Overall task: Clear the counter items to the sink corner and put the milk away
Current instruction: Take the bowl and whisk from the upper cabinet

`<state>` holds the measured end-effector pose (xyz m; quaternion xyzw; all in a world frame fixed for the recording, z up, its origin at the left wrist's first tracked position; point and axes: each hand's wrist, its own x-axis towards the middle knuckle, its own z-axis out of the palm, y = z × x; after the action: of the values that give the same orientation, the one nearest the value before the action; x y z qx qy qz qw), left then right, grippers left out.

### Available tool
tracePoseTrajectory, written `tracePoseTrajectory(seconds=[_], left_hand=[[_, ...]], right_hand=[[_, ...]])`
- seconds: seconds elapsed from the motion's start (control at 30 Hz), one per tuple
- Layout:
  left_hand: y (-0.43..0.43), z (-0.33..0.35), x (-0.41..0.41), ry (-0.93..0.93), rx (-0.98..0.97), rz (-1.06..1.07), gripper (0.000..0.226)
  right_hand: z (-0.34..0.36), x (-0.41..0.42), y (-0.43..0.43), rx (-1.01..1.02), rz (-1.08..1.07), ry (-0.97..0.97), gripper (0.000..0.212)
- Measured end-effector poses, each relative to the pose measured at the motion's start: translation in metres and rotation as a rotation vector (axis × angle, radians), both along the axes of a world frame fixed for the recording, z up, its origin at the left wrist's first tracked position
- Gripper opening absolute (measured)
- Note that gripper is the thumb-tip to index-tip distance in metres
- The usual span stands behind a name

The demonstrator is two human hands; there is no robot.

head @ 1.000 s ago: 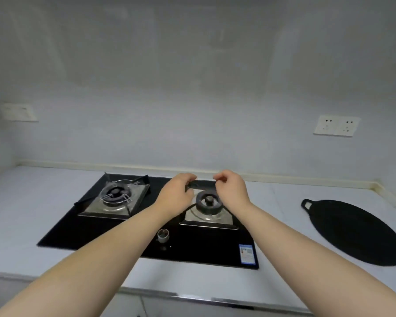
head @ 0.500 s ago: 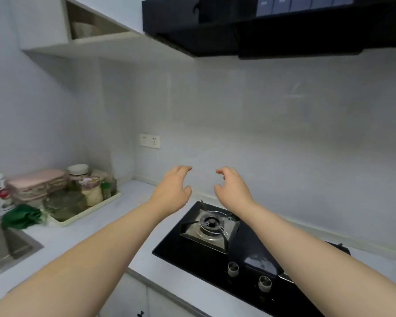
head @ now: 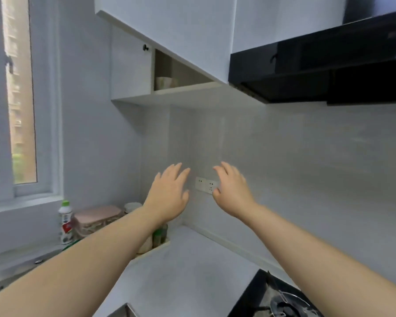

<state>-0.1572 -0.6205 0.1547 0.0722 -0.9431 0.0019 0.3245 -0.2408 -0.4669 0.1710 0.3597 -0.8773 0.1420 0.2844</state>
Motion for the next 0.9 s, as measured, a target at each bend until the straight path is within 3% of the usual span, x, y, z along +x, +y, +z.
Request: tracePoseTrajectory(seconds=[0.1,0.33,0.9], left_hand=[[-0.044,0.023,-0.011,0.027,-0.107,0.087,0.060],[-0.128,0.058,-0.036,0.083,-0.117,0.184,0.062],[-0.288,0.151,-0.113,0.277,-0.173,-0.027,0.062]], right_hand=[[0.023,-0.022,-0.046,0.024,-0.001,0.092,0.060],[0.068,-0.046,-0.132,0.053,-0.004,0.219,0.063],[0.166,-0.084,-0.269,0.078,-0.367,0.368,0.065]])
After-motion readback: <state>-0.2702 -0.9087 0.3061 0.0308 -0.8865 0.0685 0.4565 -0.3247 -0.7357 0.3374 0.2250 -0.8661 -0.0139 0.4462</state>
